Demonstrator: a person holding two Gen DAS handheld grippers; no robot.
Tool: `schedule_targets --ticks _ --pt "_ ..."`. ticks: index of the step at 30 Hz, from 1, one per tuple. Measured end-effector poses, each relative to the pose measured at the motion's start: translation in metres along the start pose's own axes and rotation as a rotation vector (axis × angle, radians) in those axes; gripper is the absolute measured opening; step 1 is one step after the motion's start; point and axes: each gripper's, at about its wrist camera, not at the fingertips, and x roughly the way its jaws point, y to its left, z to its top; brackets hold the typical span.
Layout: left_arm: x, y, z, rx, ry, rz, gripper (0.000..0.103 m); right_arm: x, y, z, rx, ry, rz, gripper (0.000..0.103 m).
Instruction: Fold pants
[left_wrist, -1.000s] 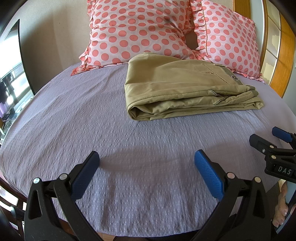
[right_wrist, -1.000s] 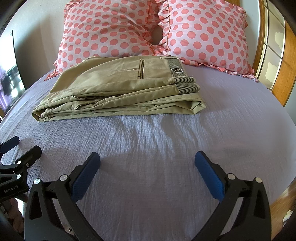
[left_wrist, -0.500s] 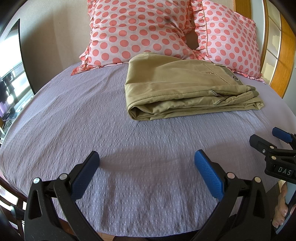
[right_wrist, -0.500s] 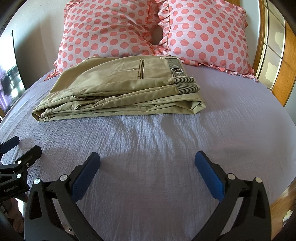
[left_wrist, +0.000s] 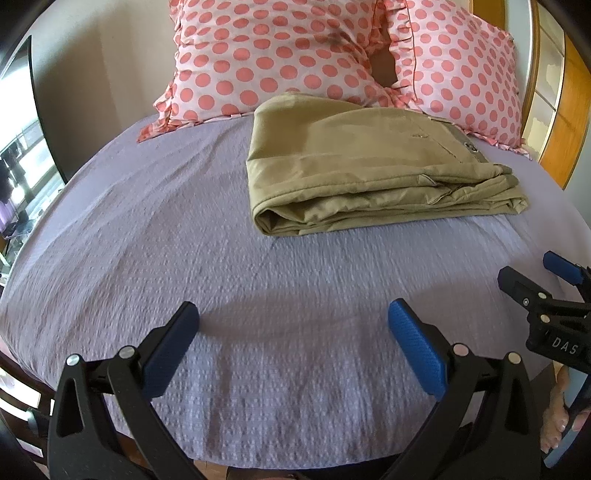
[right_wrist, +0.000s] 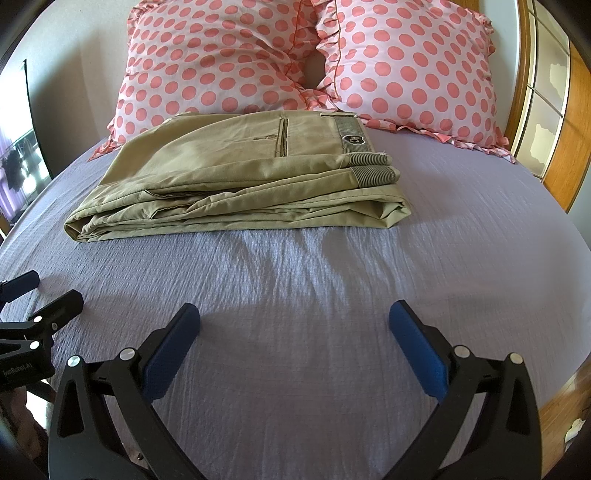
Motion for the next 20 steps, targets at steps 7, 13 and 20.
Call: schedule_targets --ticks 7,13,20 --pt "-0.0001 -0.0014 0.0008 -0.002 -0.007 -0.003 0.101 0.0 -0.0002 0.0001 0.0 0.0 0.0 0.102" --pt "-0.0003 -0.001 0.0 0.001 -0.006 -0.003 0.101 -0.0001 -0.0004 0.0 -0.001 0.0 0.001 0.102" --pt "-0.0002 -0.0019 -0.0007 0.001 -0.014 -0.002 0.101 0.0 -0.0004 0.0 -0.001 0.001 0.001 0.102"
